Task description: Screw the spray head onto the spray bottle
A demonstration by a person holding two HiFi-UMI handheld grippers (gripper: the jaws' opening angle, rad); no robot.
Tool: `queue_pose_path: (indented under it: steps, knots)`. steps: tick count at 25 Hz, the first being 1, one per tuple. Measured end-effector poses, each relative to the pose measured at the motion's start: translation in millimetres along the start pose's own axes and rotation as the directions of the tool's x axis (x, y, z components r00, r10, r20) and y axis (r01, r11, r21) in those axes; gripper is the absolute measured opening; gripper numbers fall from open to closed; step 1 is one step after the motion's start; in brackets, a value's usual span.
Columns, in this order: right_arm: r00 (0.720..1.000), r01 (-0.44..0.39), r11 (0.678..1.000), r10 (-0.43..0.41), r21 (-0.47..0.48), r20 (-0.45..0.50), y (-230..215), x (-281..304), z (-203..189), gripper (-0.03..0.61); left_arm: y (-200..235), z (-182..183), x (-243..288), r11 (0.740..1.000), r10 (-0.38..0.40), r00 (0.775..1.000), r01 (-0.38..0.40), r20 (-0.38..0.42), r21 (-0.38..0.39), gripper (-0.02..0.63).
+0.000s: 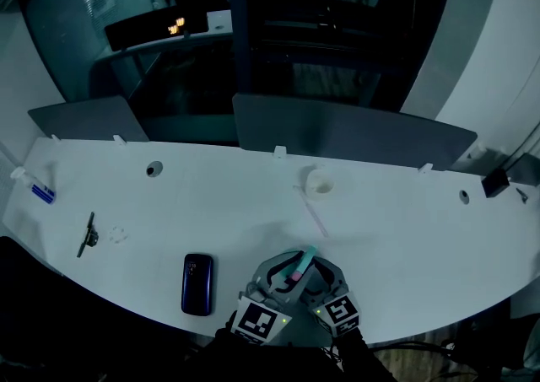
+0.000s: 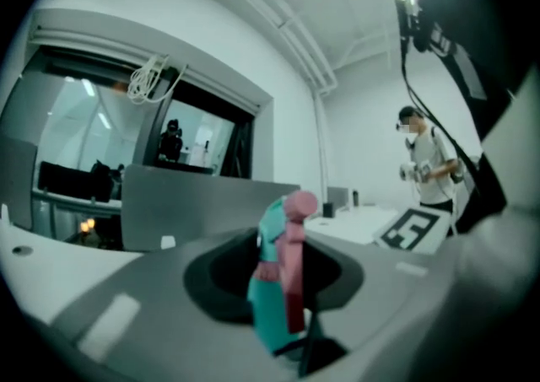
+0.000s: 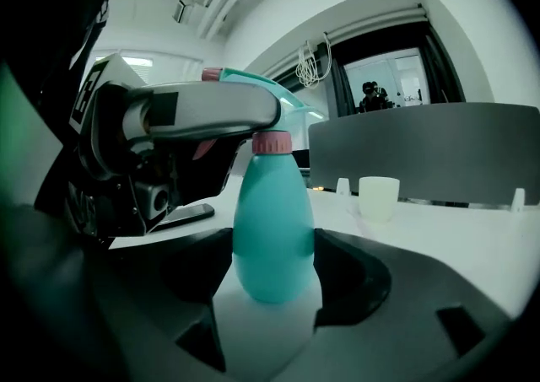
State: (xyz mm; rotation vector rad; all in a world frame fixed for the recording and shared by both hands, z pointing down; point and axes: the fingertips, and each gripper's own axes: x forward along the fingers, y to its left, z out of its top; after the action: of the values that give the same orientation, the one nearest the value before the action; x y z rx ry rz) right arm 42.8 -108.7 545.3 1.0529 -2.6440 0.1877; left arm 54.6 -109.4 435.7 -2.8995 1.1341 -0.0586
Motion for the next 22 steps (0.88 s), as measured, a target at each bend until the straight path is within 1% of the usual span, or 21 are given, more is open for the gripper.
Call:
queue_pose_path:
  steps: [2,3,7,9,11,14,15,17,18,20,22]
  knots:
    - [0.999,-0.053,0.998,0.052,-0.023,-0.006,0,0,-1,0.287,-1,-4,-2,0.999,-0.043,0.999,0.044,-0.026,0.032,0.112]
    - [0.996,-0.085,0.996,0.085,-0.036,-0.011,1,0,-1,0.290,-1,-5,-3,0.997,-0.071,0.997,0.072,-0.036,0.032,0.115]
    - [0.975,-0.220,0.973,0.218,-0.074,-0.042,2,1,-1,0.290,8,-6,-6,0.985,-0.168,0.985,0.166,-0.039,-0.037,0.118]
    - [0.966,-0.258,0.963,0.255,-0.081,-0.048,1,1,-2,0.290,8,-5,-7,0.984,-0.177,0.984,0.175,-0.029,-0.042,0.125]
    - [0.963,-0.269,0.960,0.266,-0.074,-0.054,2,1,-1,0.290,9,-3,-7,0.990,-0.134,0.991,0.134,-0.004,-0.044,0.127]
    - [0.968,-0.243,0.966,0.236,-0.087,-0.090,7,0,-8,0.290,10,-2,-11,0.996,-0.049,0.998,0.052,0.048,-0.067,0.130]
    - [0.970,-0.231,0.968,0.222,-0.097,-0.096,9,-2,-11,0.290,11,-1,-12,0.995,-0.029,0.998,0.035,0.060,-0.090,0.170]
    - [0.977,-0.204,0.976,0.198,-0.082,-0.075,10,-8,-11,0.290,15,-2,-13,0.991,0.001,0.998,0.007,0.062,-0.133,0.319]
    - [0.981,-0.187,0.980,0.184,-0.064,-0.060,9,-12,-10,0.291,19,-1,-14,0.989,0.015,0.998,-0.005,0.061,-0.149,0.342]
    - [0.986,-0.161,0.986,0.159,-0.036,-0.040,8,-19,-8,0.317,25,2,-20,0.987,0.039,0.997,-0.029,0.059,-0.161,0.343]
    - [0.988,-0.153,0.988,0.152,-0.027,-0.029,9,-25,-6,0.318,29,0,-26,0.990,0.050,0.998,-0.043,0.048,-0.137,0.348]
